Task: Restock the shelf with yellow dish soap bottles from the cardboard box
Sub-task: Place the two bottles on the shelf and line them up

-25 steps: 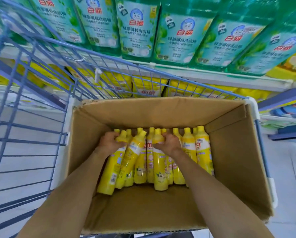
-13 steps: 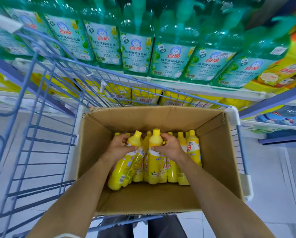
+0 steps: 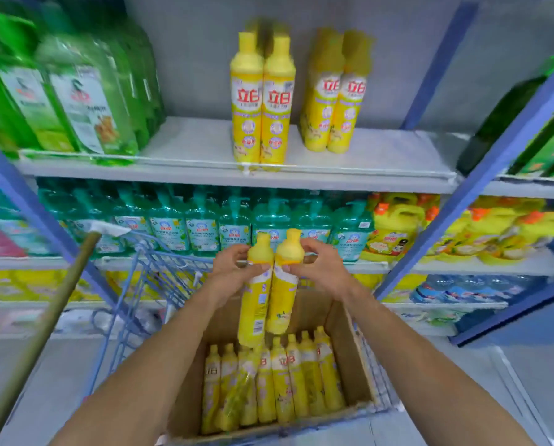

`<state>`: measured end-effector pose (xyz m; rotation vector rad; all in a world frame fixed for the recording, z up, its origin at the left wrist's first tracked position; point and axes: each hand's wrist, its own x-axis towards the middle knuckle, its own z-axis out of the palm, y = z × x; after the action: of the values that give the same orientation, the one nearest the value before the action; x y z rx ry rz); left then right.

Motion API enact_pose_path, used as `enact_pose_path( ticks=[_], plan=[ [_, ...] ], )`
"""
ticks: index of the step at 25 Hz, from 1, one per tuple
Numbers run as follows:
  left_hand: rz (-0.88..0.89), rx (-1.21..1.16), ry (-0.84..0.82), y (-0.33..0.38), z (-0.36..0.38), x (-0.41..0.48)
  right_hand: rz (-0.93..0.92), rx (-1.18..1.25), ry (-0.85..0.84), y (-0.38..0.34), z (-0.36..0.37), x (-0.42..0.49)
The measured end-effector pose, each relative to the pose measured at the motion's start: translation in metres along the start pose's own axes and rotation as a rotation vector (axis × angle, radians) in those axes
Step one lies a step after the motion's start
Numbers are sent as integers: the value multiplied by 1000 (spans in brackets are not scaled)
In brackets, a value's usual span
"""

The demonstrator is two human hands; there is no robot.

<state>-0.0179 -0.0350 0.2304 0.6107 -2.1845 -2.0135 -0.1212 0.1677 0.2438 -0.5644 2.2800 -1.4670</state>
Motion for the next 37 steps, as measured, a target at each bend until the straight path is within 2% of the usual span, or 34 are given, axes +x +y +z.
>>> enact_pose_path(
  ticks=[5, 10, 13, 18, 27, 34, 37],
  plan=[
    [250, -20, 12, 118, 13, 4, -185, 114, 124, -100, -67, -11],
    [432, -55, -21, 209, 36, 21, -336, 172, 211, -163, -133, -4],
    [537, -32, 6, 253, 53, 41, -427, 152, 224, -188, -172, 15],
    [610, -50, 79, 310, 87, 80, -485, 167, 195, -211, -226, 68],
    [571, -93, 161, 303, 104, 151, -450, 167, 118, -195, -245, 144],
    [598, -89, 96, 277, 101, 166, -395, 268, 105, -161, -236, 162],
    [518, -63, -3, 254, 95, 166, -370, 245, 92, -141, -227, 165]
  ],
)
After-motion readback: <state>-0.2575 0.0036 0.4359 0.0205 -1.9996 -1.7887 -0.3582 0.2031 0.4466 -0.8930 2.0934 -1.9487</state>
